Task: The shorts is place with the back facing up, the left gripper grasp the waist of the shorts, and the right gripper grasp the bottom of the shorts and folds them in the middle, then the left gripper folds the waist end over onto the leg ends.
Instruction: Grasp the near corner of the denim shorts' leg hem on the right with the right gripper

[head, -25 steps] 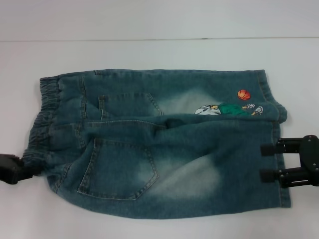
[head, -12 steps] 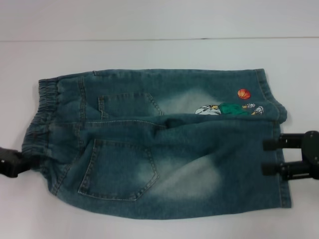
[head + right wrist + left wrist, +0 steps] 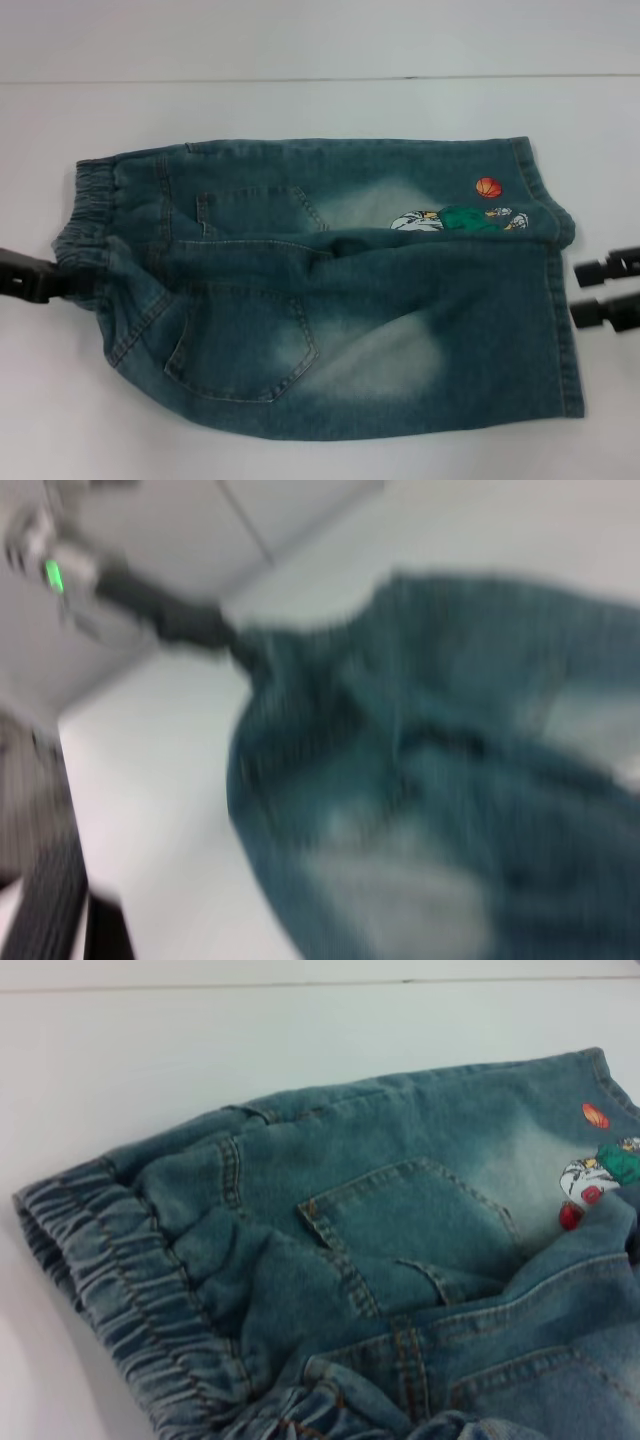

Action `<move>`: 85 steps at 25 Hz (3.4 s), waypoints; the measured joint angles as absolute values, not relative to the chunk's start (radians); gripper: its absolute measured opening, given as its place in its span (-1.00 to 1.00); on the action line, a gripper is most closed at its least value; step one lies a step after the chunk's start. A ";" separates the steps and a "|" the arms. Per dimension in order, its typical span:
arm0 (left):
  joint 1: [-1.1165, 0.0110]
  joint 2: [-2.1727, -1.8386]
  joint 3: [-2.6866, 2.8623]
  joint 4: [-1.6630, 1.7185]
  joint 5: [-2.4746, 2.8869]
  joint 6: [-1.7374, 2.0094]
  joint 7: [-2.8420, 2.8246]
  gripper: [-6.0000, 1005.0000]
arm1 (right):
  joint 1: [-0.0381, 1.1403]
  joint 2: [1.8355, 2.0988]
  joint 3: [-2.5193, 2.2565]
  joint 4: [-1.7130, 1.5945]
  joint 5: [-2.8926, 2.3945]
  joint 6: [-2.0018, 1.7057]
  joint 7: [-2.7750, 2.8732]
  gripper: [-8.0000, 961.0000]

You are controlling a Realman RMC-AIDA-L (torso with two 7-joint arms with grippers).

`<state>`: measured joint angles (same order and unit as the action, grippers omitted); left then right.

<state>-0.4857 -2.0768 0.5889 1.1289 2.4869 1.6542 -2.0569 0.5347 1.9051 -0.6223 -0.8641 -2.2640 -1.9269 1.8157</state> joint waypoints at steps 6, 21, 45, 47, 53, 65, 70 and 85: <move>-0.508 -2.066 0.591 1.123 2.488 1.650 -2.080 -0.84 | 0.602 1.909 -0.627 -0.906 -2.526 -1.979 1.840 0.74; -0.521 -2.063 0.590 1.112 2.488 1.631 -2.090 -0.84 | 0.656 1.933 -0.754 -0.869 -2.739 -1.951 1.879 0.74; -0.522 -2.069 0.591 1.112 2.488 1.636 -2.092 -0.84 | 0.717 1.982 -0.863 -0.776 -2.786 -1.864 1.917 0.74; -0.522 -2.069 0.591 1.112 2.487 1.637 -2.092 -0.84 | 0.723 1.982 -0.864 -0.758 -2.786 -1.850 1.917 0.74; -0.523 -2.068 0.591 1.112 2.485 1.639 -2.092 -0.84 | 0.738 1.986 -0.865 -0.737 -2.786 -1.839 1.917 0.74; -0.525 -2.069 0.591 1.112 2.488 1.641 -2.092 -0.84 | 0.744 1.990 -0.866 -0.730 -2.786 -1.832 1.920 0.74; -0.525 -2.069 0.591 1.112 2.488 1.643 -2.092 -0.84 | 0.745 1.991 -0.880 -0.729 -2.787 -1.830 1.927 0.74; -0.525 -2.069 0.591 1.112 2.488 1.643 -2.091 -0.84 | 0.747 1.993 -0.881 -0.729 -2.789 -1.825 1.930 0.74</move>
